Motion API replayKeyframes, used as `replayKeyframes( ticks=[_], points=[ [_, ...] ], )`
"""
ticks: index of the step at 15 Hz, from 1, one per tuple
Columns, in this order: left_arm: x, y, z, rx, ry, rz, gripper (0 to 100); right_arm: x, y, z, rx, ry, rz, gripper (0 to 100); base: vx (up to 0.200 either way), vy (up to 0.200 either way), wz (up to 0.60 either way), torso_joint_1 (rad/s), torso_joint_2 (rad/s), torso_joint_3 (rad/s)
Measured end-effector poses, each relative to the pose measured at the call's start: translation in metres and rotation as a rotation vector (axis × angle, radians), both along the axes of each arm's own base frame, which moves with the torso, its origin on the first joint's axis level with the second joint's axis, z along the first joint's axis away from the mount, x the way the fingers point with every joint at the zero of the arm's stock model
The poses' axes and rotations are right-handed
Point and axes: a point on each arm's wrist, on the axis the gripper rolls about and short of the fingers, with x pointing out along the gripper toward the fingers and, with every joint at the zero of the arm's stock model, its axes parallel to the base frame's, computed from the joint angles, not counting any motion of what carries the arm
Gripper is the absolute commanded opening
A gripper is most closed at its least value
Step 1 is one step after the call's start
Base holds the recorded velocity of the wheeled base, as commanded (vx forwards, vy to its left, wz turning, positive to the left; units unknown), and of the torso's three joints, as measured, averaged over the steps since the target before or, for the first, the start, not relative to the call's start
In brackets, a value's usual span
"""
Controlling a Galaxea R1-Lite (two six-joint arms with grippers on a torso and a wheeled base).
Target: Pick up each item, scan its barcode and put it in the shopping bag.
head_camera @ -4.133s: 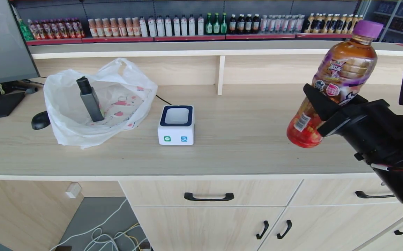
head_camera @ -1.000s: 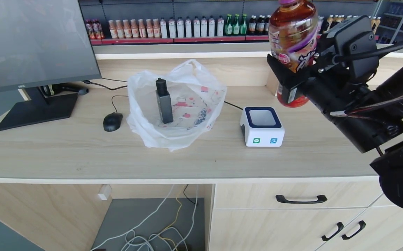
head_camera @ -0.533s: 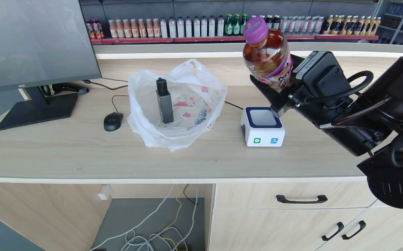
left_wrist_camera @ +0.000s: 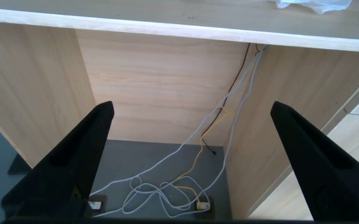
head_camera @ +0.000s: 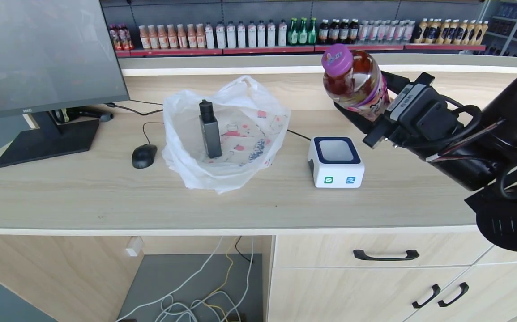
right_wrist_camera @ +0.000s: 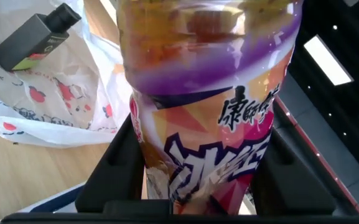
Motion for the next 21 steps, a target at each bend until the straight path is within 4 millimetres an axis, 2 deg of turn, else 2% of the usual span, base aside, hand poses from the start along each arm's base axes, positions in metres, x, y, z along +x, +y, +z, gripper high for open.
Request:
replayKeyframes(
  ticks=[4,10,14,21],
  points=[
    [0.000,0.000,0.000,0.000,0.000,0.000,100,0.011,-0.008,-0.010,-0.066,-0.002,0.048,0,0.000,0.000,0.00,0.000,0.00,0.000],
    [0.000,0.000,0.000,0.000,0.000,0.000,100,0.027,-0.006,-0.029,-0.139,-0.003,0.096,0,0.000,0.000,0.00,0.000,0.00,0.000],
    [0.000,0.000,0.000,0.000,0.000,0.000,100,0.042,-0.010,-0.027,-0.160,-0.037,0.128,0,0.000,0.000,0.00,0.000,0.00,0.000],
    [0.000,0.000,0.000,0.000,0.000,0.000,100,0.047,-0.017,-0.038,-0.193,-0.025,0.166,0,0.000,0.000,0.00,0.000,0.00,0.000]
  ],
)
